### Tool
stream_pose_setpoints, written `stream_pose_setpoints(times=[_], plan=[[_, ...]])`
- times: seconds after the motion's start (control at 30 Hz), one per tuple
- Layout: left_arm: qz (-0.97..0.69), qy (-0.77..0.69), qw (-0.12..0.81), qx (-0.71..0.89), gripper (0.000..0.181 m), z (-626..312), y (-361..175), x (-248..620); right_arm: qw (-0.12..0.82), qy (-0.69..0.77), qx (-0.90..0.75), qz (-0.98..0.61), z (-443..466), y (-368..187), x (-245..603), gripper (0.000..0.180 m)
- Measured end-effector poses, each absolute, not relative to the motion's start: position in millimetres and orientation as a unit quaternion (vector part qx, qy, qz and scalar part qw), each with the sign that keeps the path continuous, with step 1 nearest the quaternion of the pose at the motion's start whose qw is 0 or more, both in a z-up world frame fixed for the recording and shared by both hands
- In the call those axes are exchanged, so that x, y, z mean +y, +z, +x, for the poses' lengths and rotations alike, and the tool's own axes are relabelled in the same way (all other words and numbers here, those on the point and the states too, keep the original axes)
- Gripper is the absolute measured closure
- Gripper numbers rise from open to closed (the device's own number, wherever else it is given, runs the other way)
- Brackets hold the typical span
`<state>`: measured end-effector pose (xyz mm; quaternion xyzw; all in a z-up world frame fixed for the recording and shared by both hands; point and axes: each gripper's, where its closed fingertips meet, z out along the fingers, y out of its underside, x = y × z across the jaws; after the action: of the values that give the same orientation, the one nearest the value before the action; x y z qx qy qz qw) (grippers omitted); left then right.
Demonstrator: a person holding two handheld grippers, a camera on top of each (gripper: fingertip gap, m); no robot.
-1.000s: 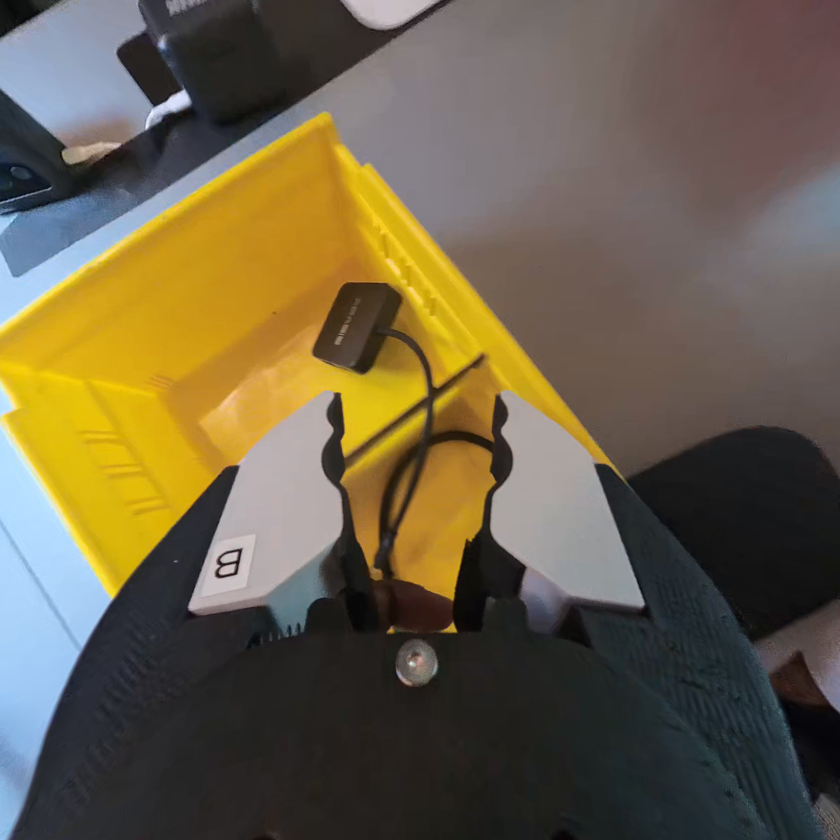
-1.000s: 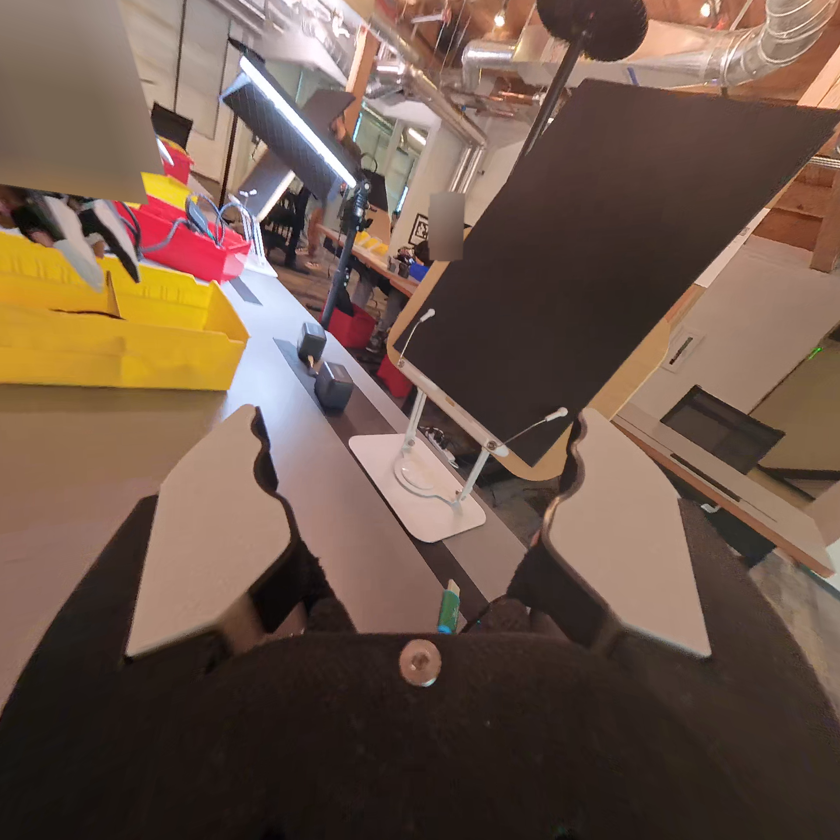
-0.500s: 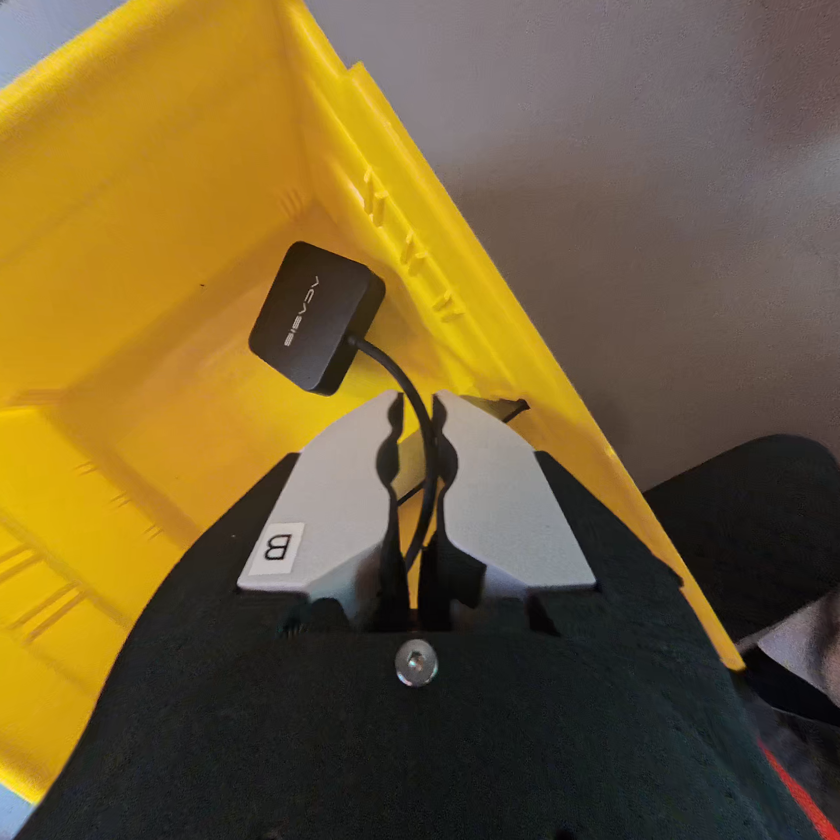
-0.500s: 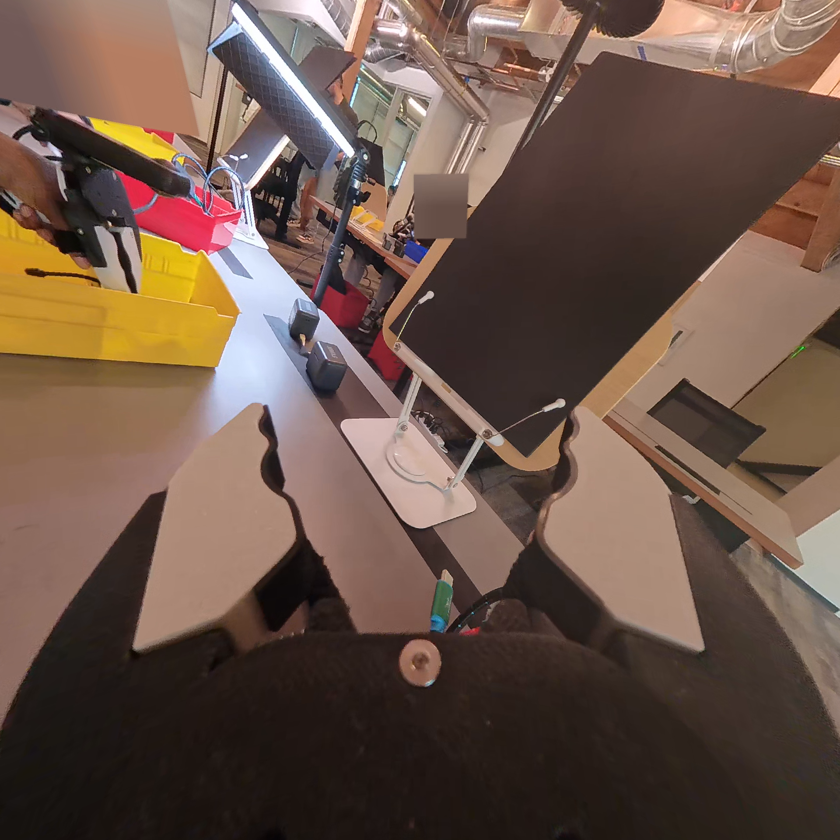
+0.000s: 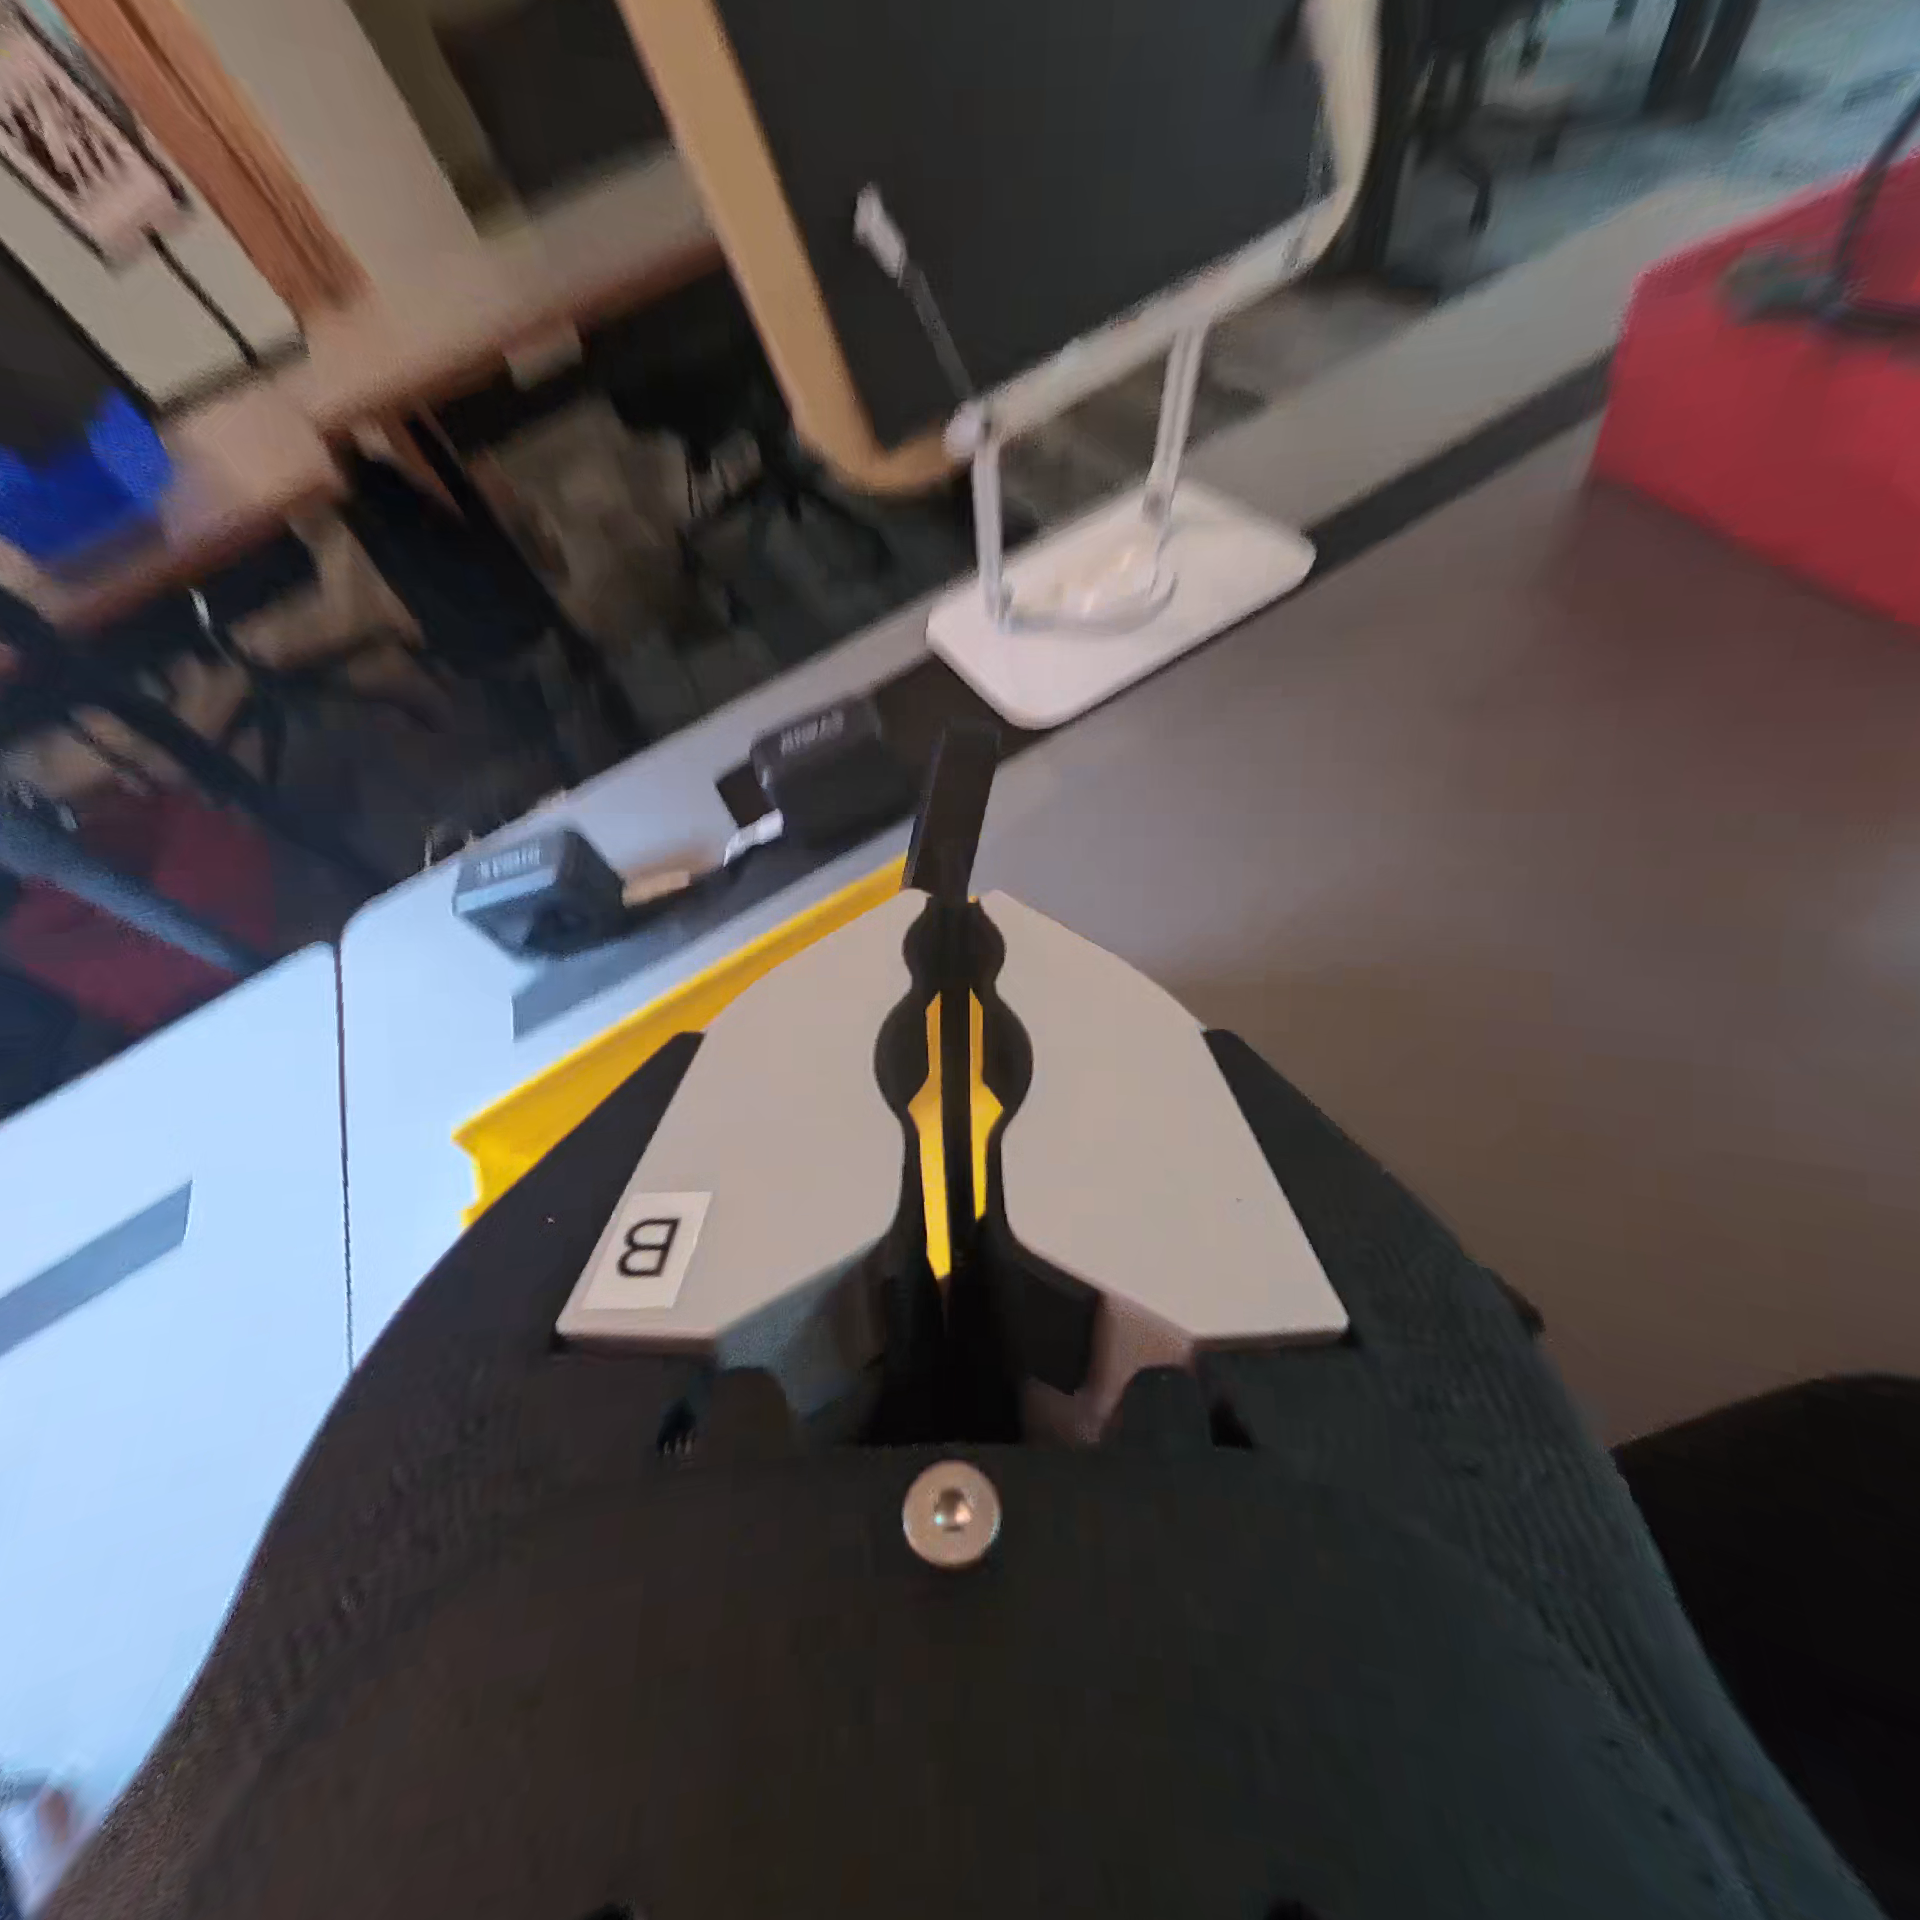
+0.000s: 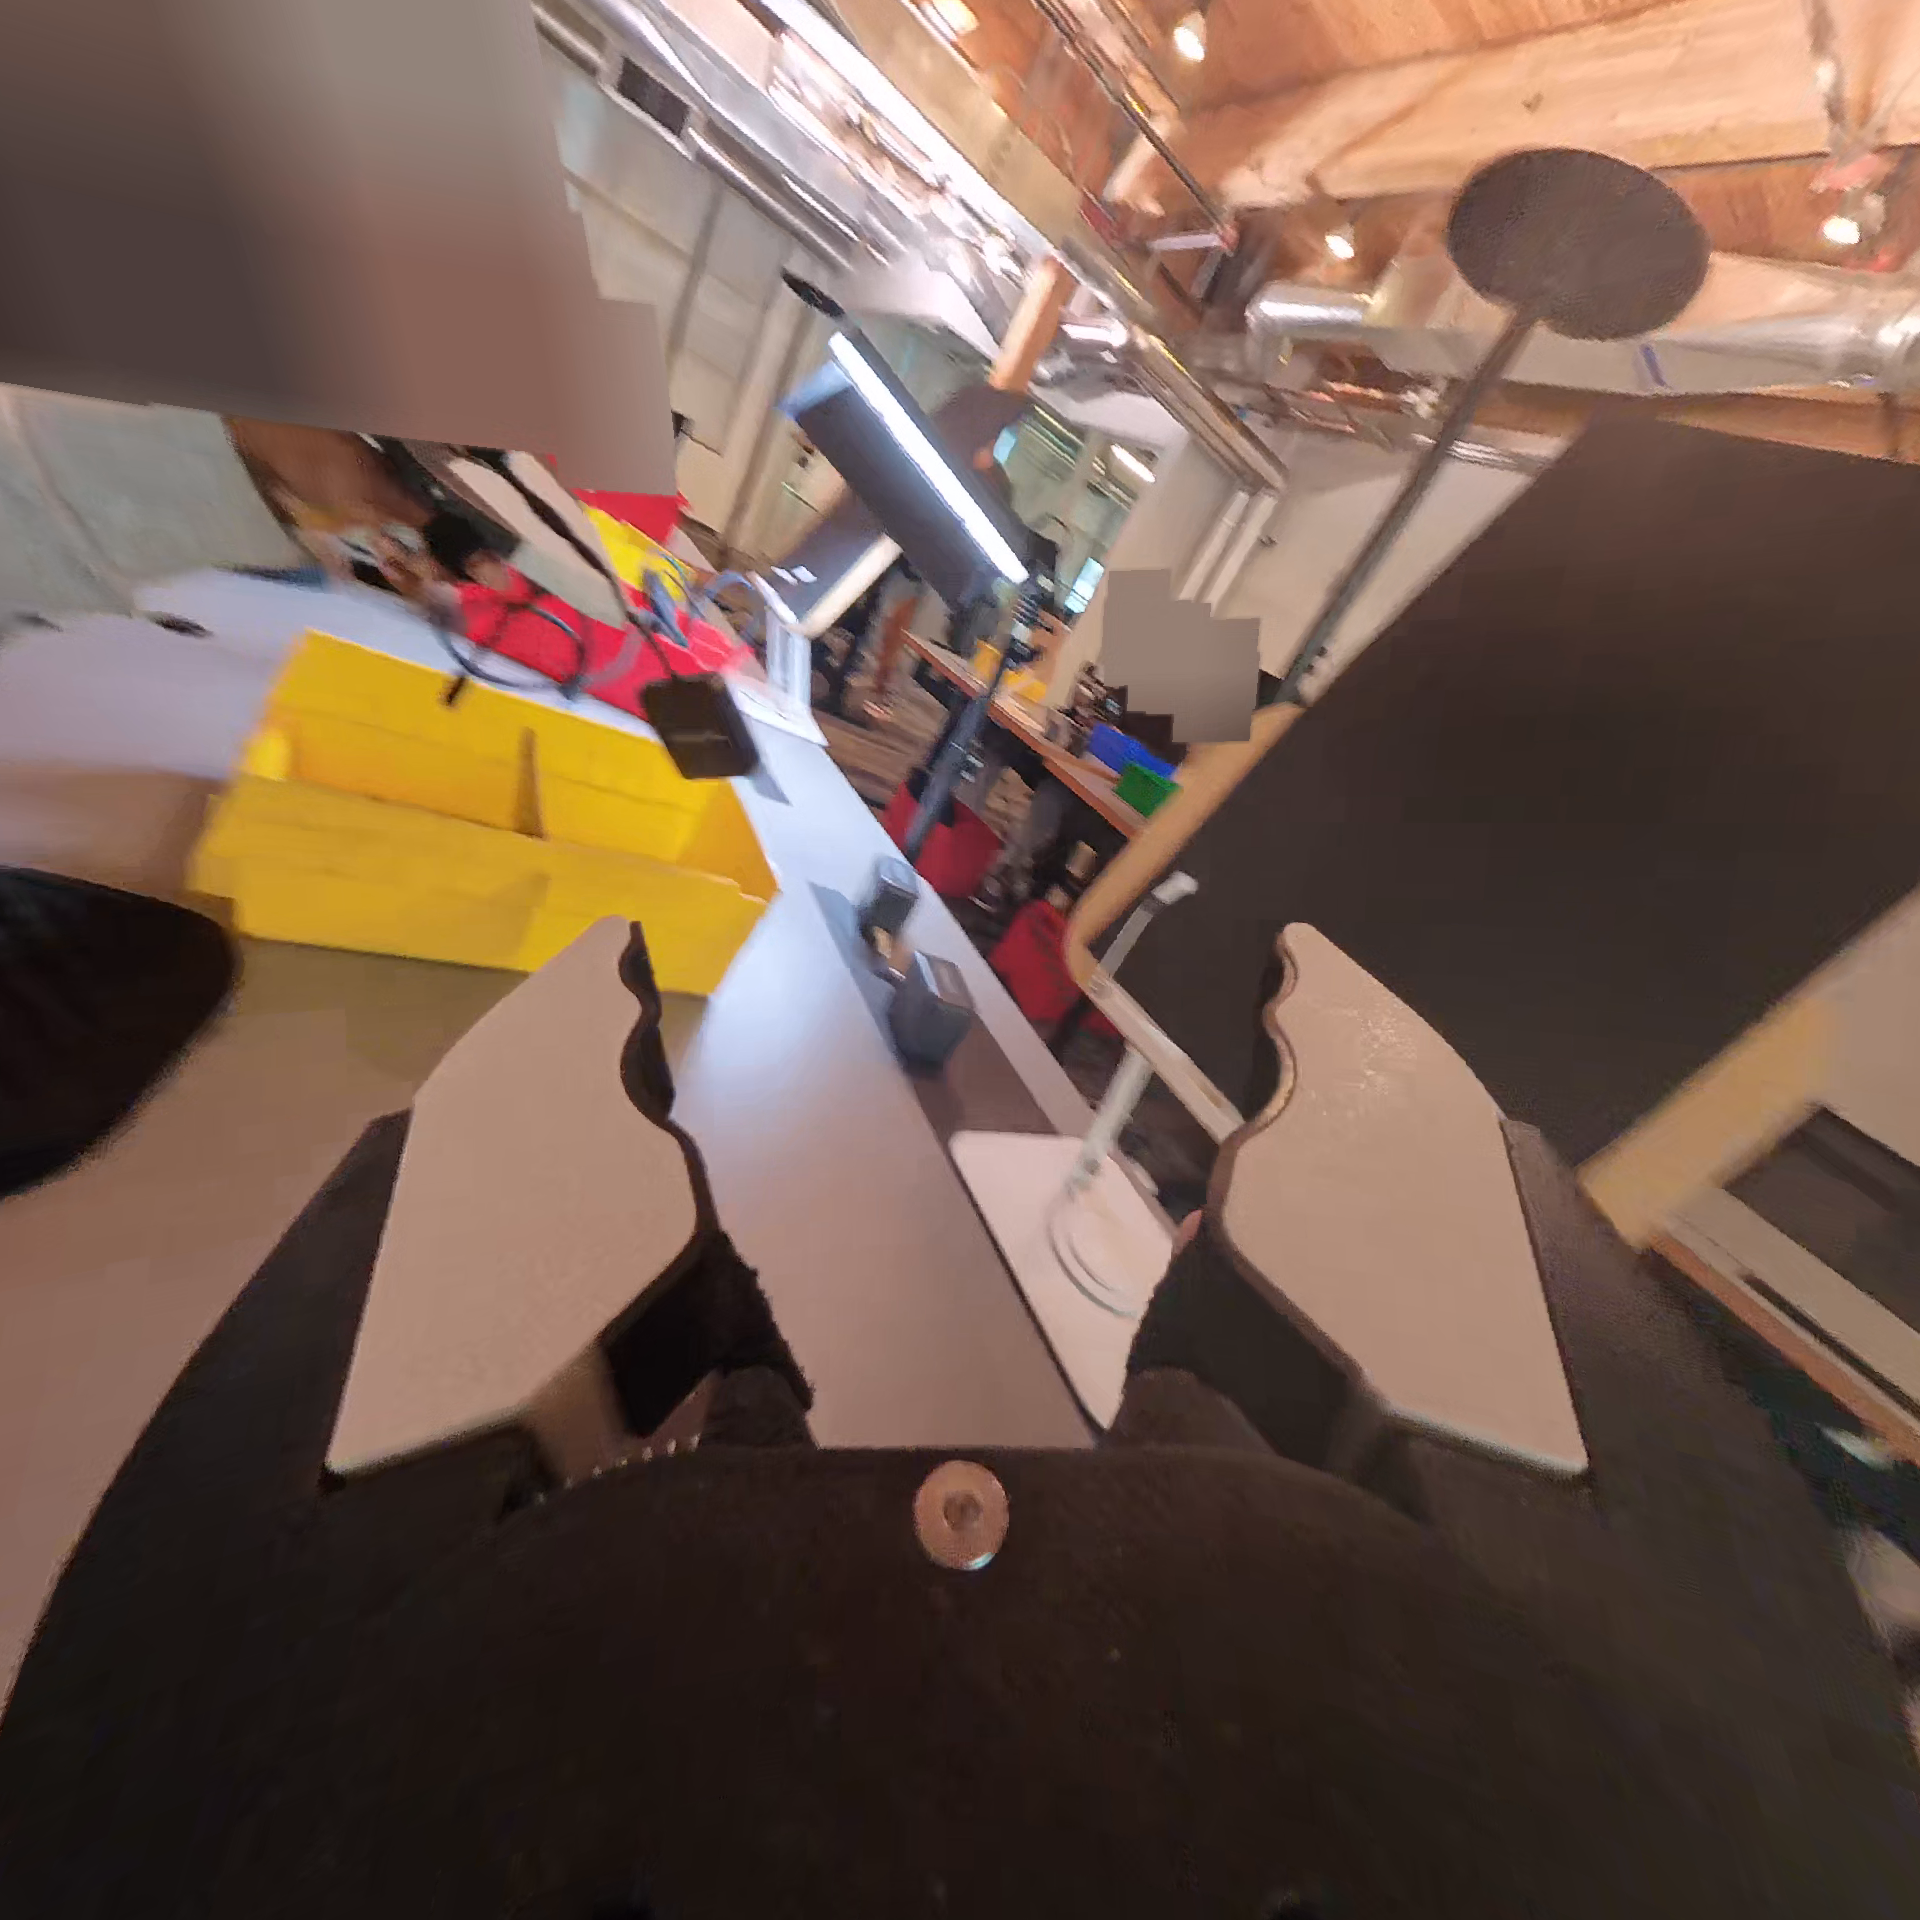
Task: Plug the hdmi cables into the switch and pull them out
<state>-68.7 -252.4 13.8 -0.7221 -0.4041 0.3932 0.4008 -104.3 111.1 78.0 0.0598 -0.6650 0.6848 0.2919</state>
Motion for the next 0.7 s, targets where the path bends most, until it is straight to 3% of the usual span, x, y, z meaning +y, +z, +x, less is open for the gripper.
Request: stream_pose_setpoints(times=[0.03, 0.23, 0.4, 0.5, 0.53, 0.6, 0.7], plan=[[-0.71, 0.407, 0.429, -0.383, 0.177, -58.3, 25.2, -240.9, 0.267, 0.699, -0.66, 0.071, -93.7, 77.3, 99.6, 0.071], [-0.601, 0.411, 0.638, -0.25, 0.177, 27.1, 63.8, -153.6, 0.12, 0.713, -0.673, 0.159, -19.3, 29.3, 10.9, 0.062], [-0.477, 0.244, 0.825, -0.179, 0.177, 97.7, 58.5, -100.7, -0.024, 0.756, -0.639, 0.139, 52.1, -0.9, -39.2, 0.075], [-0.447, 0.189, 0.854, -0.187, 0.178, 116.8, 33.7, -82.0, -0.079, 0.785, -0.599, 0.135, 97.5, 2.5, -38.1, 0.1], [-0.444, 0.184, 0.855, -0.194, 0.177, 121.1, 24.7, -76.8, -0.088, 0.792, -0.589, 0.134, 109.4, 3.9, -35.5, 0.115], [-0.429, 0.182, 0.862, -0.198, 0.177, 131.9, 12.2, -72.4, -0.07, 0.804, -0.577, 0.125, 119.5, 4.2, -30.6, 0.163], [-0.433, 0.188, 0.856, -0.213, 0.174, 143.8, -8.0, -67.7, -0.012, 0.786, -0.592, 0.176, 132.8, -5.1, -23.6, 0.166]])
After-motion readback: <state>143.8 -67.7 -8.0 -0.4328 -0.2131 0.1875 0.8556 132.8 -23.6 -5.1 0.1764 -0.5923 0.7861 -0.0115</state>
